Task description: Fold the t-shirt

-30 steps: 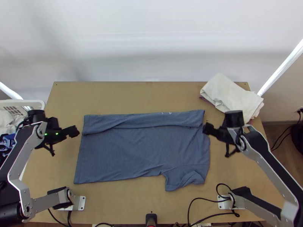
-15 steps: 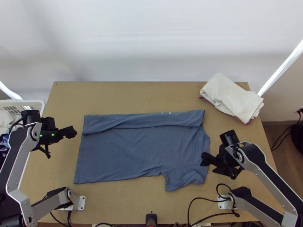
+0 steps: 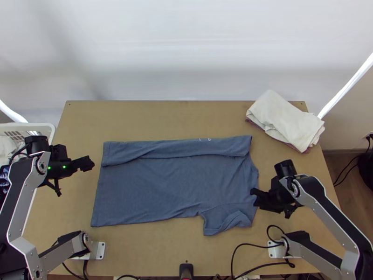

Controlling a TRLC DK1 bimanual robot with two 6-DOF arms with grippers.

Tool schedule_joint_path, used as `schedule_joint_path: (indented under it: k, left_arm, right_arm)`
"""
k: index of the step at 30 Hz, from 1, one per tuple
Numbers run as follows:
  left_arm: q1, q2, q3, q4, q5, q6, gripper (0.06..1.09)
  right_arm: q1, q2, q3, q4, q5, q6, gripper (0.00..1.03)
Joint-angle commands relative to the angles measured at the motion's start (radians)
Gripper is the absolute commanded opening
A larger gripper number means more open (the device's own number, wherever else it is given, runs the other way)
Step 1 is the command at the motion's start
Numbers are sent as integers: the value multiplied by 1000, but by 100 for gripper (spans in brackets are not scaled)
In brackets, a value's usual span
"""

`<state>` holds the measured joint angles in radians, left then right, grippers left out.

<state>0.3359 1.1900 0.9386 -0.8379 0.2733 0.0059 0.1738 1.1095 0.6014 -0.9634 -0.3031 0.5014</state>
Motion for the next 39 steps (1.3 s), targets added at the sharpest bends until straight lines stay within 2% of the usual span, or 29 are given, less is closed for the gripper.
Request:
schedule_joint_path:
  k: [1, 7, 9, 10, 16, 19, 21, 27, 33, 39]
  left_arm:
    - [-3, -15, 25, -36, 3, 49, 104]
    - [-6, -21, 34, -124, -6, 170, 104]
    - [-6, -20, 35, -148, -9, 203, 104]
    - [-6, -21, 35, -155, -14, 215, 104]
    - [-6, -20, 48, -208, -28, 286, 104]
    - [-12, -9, 71, -291, -62, 368, 104]
    - [-17, -4, 71, -348, -88, 445, 104]
    - [-58, -7, -29, -484, -232, 646, 104]
    - [-167, 5, -156, -569, -368, 661, 104]
    - [-313, 22, -228, -521, -373, 574, 103]
  right_arm:
    - [-8, 30, -22, 6, 1, -37, 35]
    - [12, 58, -38, 25, 1, -46, 34]
    - [15, 64, -43, 48, 1, -49, 22]
    - [15, 72, -46, 55, 1, -55, 20]
    - [44, 131, -57, 69, -1, -77, 20]
    - [53, 141, -57, 71, -1, -89, 19]
    - [73, 128, -58, 74, 1, -93, 3]
    - [124, 82, -66, 80, 2, -87, 3]
    - [121, 81, -66, 80, 2, -86, 3]
    - [118, 78, -68, 80, 4, -86, 3]
